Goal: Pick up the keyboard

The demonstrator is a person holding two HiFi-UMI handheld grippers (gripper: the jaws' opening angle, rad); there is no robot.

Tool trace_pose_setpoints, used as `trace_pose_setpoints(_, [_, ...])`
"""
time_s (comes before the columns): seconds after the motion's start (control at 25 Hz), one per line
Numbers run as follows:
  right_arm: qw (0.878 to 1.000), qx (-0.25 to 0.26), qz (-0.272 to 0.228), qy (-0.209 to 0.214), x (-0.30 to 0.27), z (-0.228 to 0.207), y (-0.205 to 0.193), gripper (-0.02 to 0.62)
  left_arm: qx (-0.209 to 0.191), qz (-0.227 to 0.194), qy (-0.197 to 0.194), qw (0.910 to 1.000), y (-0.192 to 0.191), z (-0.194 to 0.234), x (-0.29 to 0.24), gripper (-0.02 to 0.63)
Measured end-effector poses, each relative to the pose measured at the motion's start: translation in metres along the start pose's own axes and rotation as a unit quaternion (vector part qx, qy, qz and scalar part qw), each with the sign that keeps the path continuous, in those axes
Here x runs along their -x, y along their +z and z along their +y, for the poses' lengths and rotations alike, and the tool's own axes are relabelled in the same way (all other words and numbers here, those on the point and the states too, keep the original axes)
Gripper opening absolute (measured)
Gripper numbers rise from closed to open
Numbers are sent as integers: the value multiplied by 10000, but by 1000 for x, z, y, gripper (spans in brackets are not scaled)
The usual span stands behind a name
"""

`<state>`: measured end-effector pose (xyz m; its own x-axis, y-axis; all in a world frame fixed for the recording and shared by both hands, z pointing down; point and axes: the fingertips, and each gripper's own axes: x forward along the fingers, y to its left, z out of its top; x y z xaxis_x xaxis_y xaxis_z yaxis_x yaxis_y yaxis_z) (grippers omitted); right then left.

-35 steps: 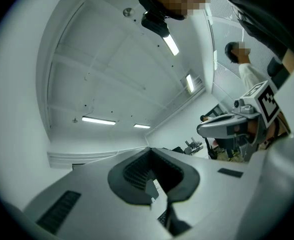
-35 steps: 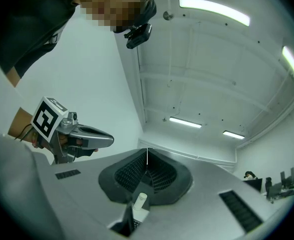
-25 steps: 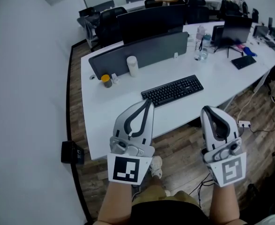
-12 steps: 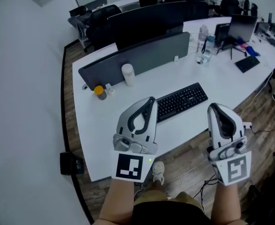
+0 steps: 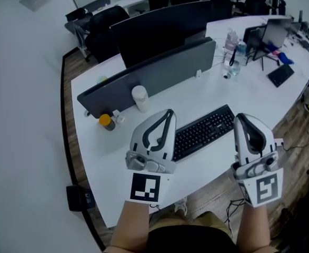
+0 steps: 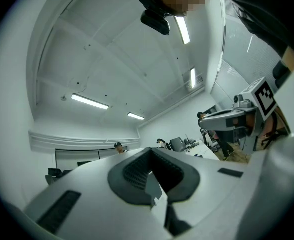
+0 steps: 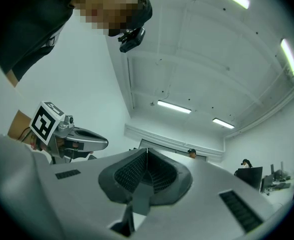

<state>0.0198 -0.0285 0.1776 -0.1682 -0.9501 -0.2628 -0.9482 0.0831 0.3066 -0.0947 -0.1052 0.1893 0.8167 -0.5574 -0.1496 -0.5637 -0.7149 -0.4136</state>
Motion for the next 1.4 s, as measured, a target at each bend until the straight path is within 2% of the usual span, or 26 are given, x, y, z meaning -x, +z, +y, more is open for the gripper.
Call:
trace_pose_setpoints(0.4, [10000,-36,-28,56,-46,-5,-23,31,138,72,-113,9998,-32,24,-35,9])
trace_pose_setpoints(0.6, [9997,-17,200,110,-52,-2,-41,31,152,97,-166,9997,-46,26,-42,9])
trace_pose_setpoints(0.88, [9995,88,288,123,-59,-1,-43,31,110,94,-135,9998,-51,33,-40,9])
trace_pose_setpoints(1.0, [9996,53,171,211,-63,4,-40,31,159,13,-216,9996,-51,33,-35,9])
trace_pose_setpoints(1.12, [9993,12,98,369,-71,11,-37,31,522,-183,-67,9984,-48,44,-28,9])
trace_pose_setpoints(1.28, [9983,-22,-2,585,-82,14,-36,31,278,-117,83,9995,-49,54,-28,9])
trace_pose_setpoints(1.4, [9970,-113,-30,759,-91,18,-41,31,274,-1,70,9996,-56,54,-28,9])
